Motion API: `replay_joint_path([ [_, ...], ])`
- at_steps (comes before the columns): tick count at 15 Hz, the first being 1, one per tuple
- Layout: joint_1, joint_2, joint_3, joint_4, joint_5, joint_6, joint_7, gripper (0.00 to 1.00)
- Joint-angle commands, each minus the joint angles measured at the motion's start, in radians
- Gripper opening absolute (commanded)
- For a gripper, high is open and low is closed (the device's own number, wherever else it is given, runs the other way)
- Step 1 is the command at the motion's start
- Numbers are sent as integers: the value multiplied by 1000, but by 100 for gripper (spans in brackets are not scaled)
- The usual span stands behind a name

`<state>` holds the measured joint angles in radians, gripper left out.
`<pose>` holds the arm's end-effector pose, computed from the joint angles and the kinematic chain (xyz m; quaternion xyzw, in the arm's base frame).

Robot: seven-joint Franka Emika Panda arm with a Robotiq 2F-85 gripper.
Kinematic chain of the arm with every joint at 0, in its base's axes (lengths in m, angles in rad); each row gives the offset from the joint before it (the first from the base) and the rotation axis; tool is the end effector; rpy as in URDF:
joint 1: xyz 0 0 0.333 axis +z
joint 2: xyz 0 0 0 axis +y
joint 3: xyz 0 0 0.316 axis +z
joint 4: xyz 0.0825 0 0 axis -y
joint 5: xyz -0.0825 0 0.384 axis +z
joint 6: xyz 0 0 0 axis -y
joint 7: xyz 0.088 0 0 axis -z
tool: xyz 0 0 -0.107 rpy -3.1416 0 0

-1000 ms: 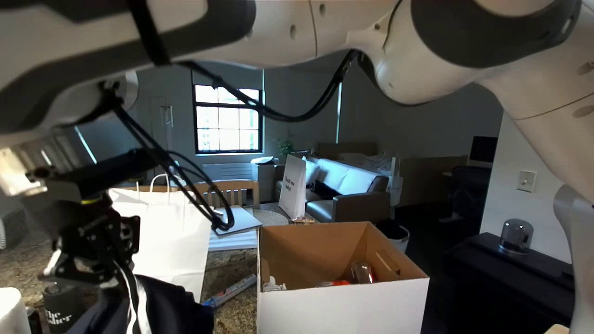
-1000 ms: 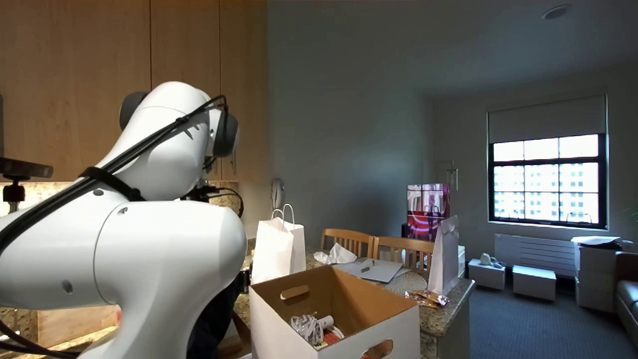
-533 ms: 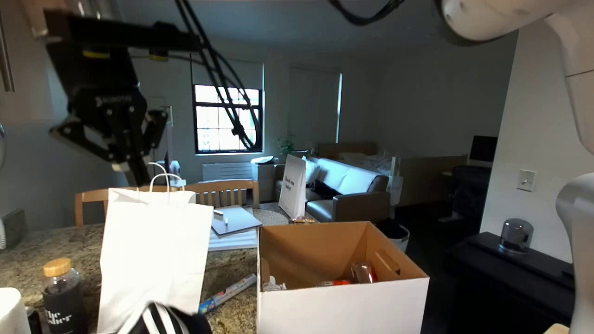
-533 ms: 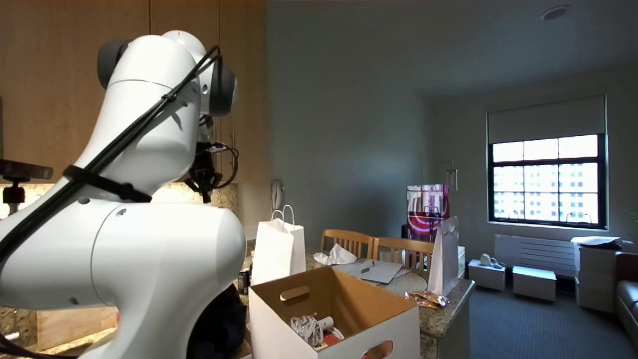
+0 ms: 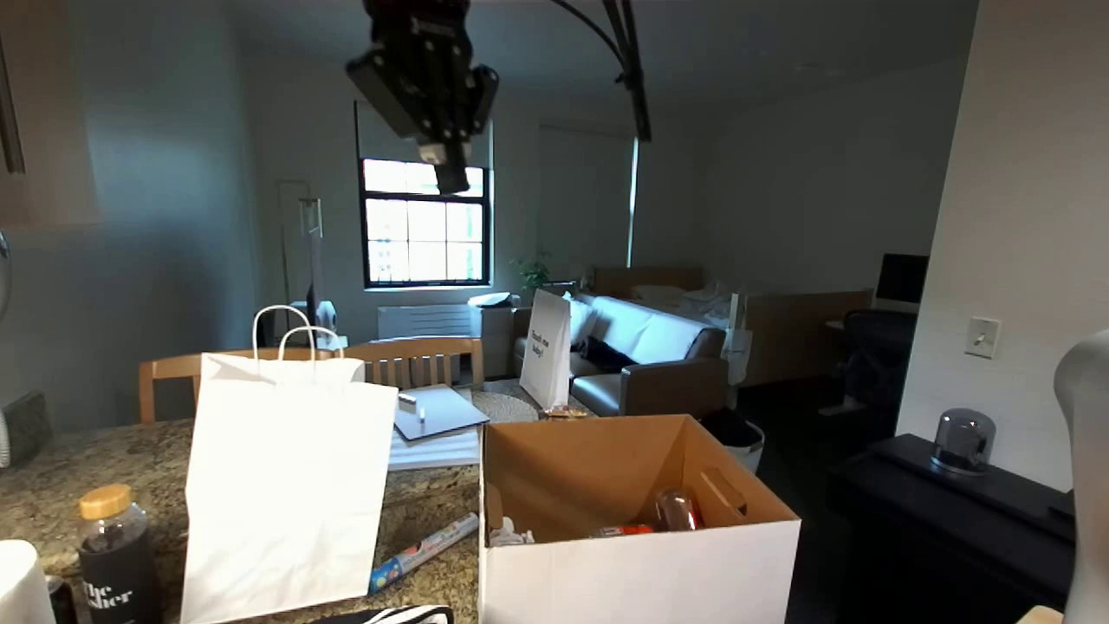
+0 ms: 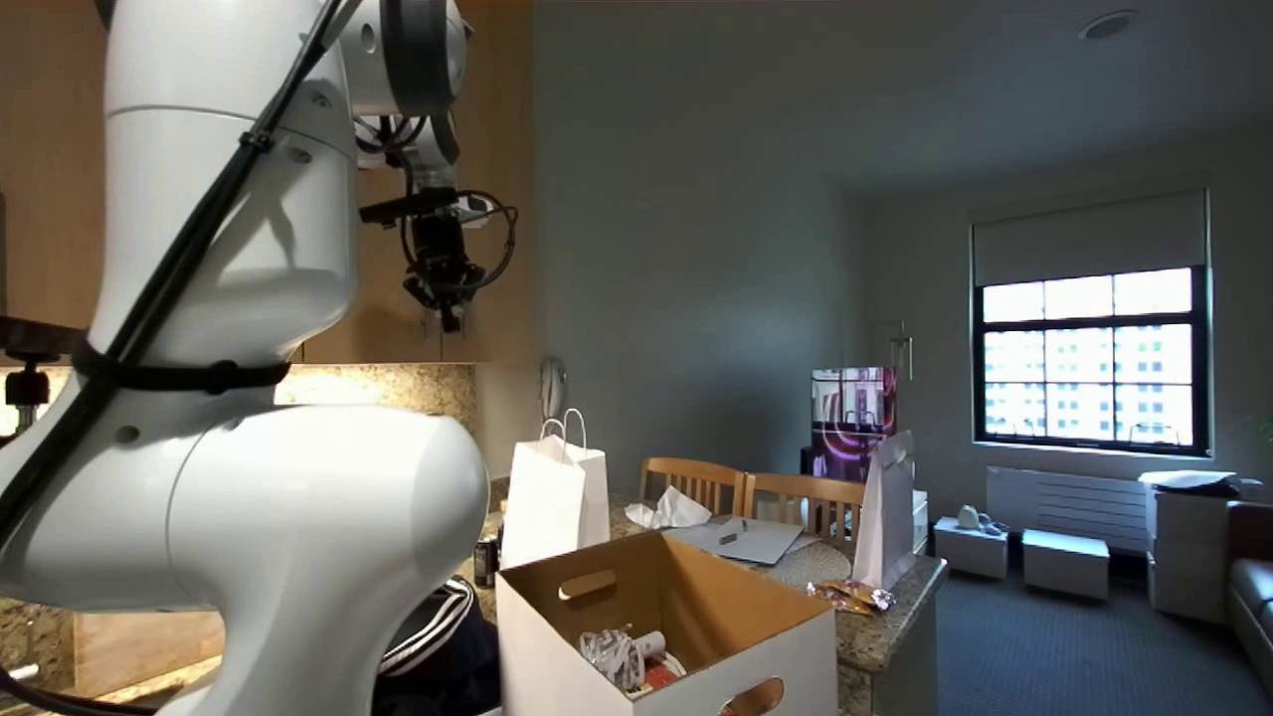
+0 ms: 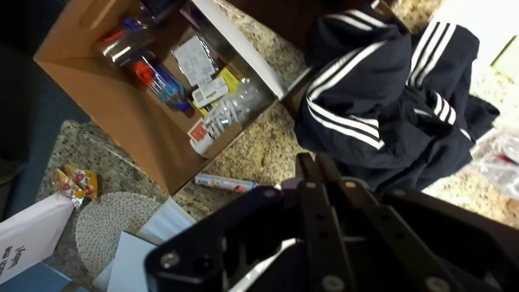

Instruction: Put the black jersey in the box

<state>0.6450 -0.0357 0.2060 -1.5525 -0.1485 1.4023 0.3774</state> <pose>0.3582 0.3849 0.6395 0.9695 0.2252 -0.0023 0.0963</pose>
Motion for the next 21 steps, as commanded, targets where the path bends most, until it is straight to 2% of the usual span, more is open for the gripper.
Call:
replay_joint_path([
  [1, -117, -80, 40, -249, 53, 80, -215, 32],
  [4, -169, -16, 85, -368, 56, 199, -352, 48],
  [7, -171, 104, 138, -443, 16, 397, -432, 66],
  [10, -147, 270, 185, -410, -47, 595, -455, 86],
  [12, -113, 370, 191, -355, -147, 649, -413, 98],
  [16, -33, 538, 168, -214, -247, 657, -414, 100],
  [21, 60, 764, 122, 40, -262, 614, -515, 100],
])
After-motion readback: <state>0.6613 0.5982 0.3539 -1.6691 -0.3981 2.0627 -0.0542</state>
